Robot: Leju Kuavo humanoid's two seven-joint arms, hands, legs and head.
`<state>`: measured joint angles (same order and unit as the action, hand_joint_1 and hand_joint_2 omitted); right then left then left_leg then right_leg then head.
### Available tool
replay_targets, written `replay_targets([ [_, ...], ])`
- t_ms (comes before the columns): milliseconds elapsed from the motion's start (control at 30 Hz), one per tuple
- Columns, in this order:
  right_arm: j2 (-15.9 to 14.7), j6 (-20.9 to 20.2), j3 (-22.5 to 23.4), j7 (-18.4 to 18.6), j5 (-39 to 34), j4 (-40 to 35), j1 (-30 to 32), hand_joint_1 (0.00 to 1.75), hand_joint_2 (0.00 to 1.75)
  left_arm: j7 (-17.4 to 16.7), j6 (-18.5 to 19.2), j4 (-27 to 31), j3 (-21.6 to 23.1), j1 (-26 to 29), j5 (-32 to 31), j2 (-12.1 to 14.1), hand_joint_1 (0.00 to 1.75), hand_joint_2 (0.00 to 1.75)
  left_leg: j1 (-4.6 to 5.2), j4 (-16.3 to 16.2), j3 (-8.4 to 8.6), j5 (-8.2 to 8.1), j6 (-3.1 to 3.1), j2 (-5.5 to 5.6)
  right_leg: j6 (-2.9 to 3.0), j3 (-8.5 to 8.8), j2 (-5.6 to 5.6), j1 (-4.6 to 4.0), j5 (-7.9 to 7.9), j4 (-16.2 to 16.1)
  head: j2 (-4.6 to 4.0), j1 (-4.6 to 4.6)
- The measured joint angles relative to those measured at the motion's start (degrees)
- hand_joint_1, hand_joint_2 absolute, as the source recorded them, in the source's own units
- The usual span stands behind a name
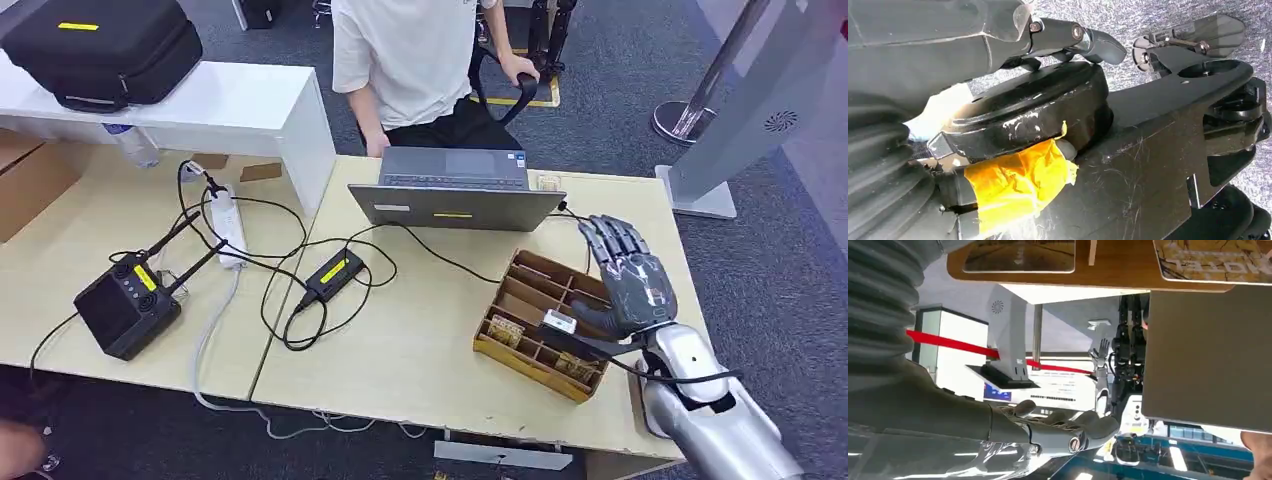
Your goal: Pass the card to the sensor for recognition and then transmit it.
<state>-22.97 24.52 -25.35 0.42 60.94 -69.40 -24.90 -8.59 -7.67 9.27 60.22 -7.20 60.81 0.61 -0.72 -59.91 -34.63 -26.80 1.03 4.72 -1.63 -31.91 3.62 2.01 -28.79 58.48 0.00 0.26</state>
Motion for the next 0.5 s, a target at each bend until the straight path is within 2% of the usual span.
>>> replay_targets([
  [500, -0.02, 0.37, 0.5, 0.15, 0.11, 1.11, 0.15, 0.0, 1.75, -0.02, -0.07, -0.02, 0.04, 0.0, 0.31, 0.0, 0.0, 1.75, 0.0, -0.01, 0.01, 0.0, 0.0, 0.0, 0.0, 0.0, 0.0, 0.0, 0.0, -0.01, 0.0, 0.0],
])
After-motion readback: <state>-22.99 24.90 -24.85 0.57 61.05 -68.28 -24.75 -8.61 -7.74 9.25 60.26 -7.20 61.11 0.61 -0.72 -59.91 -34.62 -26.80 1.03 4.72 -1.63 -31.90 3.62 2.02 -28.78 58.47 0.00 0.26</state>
